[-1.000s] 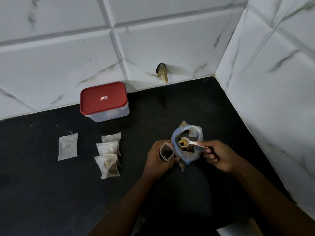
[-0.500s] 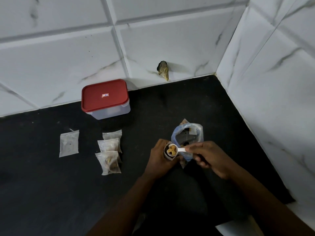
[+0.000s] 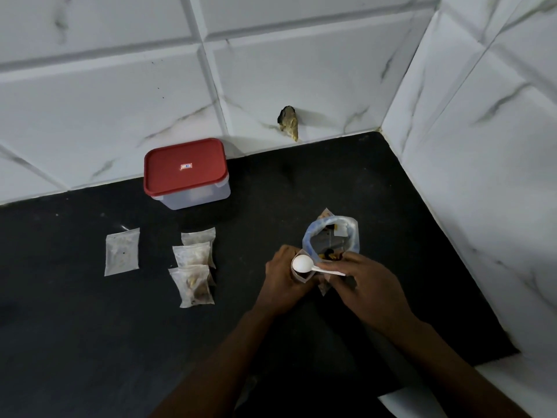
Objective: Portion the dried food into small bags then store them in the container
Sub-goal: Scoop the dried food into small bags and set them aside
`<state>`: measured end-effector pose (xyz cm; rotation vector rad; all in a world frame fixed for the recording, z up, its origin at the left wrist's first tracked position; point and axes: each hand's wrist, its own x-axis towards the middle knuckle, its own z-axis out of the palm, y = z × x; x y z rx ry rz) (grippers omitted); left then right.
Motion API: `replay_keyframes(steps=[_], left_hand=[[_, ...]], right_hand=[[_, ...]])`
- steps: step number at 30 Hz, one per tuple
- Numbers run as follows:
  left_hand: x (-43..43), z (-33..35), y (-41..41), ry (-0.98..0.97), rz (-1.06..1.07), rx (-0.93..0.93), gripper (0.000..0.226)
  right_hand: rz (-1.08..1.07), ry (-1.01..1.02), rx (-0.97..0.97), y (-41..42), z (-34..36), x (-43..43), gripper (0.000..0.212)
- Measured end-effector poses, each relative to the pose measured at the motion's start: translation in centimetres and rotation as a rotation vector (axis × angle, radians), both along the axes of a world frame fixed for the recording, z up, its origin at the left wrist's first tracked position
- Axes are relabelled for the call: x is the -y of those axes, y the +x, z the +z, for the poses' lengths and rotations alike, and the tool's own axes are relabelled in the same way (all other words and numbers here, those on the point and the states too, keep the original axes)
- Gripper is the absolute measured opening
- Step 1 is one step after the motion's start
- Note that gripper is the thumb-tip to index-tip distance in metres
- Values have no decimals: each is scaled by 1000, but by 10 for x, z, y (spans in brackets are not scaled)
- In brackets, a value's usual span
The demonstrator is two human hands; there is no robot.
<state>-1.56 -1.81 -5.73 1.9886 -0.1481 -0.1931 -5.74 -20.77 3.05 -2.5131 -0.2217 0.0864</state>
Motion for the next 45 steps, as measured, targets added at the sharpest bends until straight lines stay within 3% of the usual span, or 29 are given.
replay_keyframes(steps=[5,10,13,17,22,31,35,40,45], left_hand=[[-4,2,1,34,-56,-27,54],[-4,9,0,20,-45,-52,52],[-4,15,-2,7,-53,-59,47],[-7,19,-5,-4,-55,-67,48],[-6,20,-5,12,-67,-72,56],[-2,18,-2,135,-59,-33,51],[0,14,-1,189,-60,-39,39],[0,15,-2,187,-38,-47,35],[-2,13,-4,179,-31,-68,37]], right_hand=[[-204,423,-254,-2,12,1,21],[-417,713,-497,0,10,6,19],[-474,740,-511,8,10,15,15],[-403,515,-391,29,14,36,10],[-178,5,-187,69,8,59,13],[2,-471,-312,97,19,38,26],[-15,-362,-444,109,9,36,24],[-320,77,-726,109,-10,41,27],[-442,326,-818,92,-13,40,18]])
